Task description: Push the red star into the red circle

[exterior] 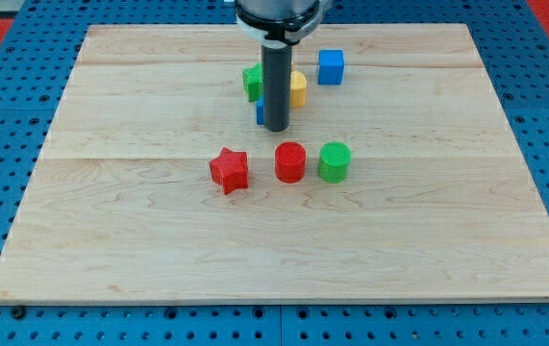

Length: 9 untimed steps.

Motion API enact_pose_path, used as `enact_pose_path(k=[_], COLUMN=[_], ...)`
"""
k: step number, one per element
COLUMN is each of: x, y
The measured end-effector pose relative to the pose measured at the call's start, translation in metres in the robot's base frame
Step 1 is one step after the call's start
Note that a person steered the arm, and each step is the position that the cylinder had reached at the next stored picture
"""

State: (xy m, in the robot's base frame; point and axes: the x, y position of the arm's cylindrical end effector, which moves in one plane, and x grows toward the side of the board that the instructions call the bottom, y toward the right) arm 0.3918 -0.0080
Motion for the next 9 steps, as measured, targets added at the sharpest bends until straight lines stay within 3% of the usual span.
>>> enact_pose_path(k=[3, 5, 7, 9], x=[0.020, 0.022, 0.110, 0.079], y=[-0.031, -0.100, -0.097, -0.077])
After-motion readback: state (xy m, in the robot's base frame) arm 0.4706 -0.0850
